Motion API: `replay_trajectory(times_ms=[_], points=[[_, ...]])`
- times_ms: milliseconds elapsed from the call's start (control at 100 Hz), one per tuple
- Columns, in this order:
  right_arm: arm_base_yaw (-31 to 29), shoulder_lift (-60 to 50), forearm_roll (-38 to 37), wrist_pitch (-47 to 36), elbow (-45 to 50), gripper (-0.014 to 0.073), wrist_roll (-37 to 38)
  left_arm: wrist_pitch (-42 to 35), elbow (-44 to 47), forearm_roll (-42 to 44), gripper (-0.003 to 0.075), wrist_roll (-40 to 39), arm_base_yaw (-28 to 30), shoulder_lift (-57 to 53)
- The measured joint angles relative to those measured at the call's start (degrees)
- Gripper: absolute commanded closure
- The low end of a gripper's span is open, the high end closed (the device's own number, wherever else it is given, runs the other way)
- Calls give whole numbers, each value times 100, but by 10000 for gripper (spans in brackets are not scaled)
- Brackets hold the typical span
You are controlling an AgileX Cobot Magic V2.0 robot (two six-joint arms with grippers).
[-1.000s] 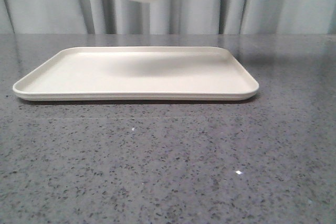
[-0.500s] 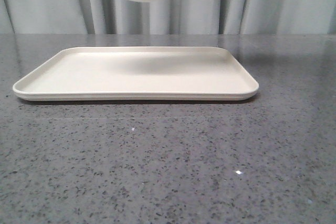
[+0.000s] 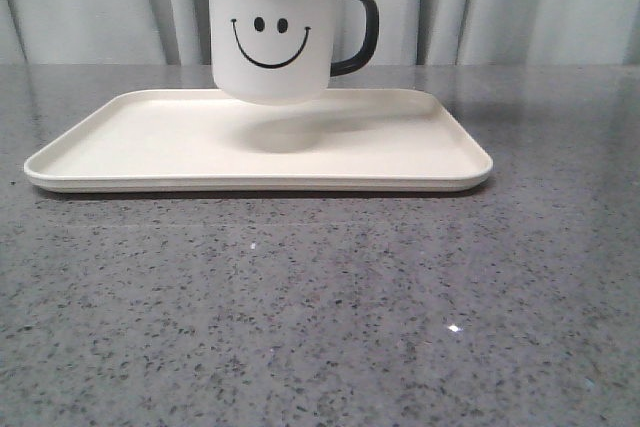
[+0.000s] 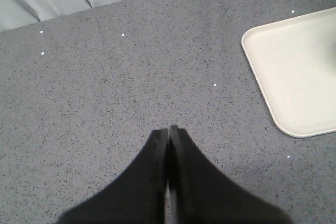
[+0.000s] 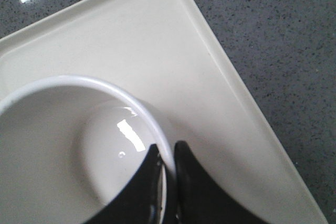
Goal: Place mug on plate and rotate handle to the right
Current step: 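Lower the turned mug back onto the tray with the right gripper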
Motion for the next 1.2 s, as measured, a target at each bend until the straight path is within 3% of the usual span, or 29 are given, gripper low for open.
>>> replay_trajectory(times_ms=[1200], points=[[4, 288, -9, -88, 336, 706, 11, 0, 9, -50, 740, 0, 0, 0]])
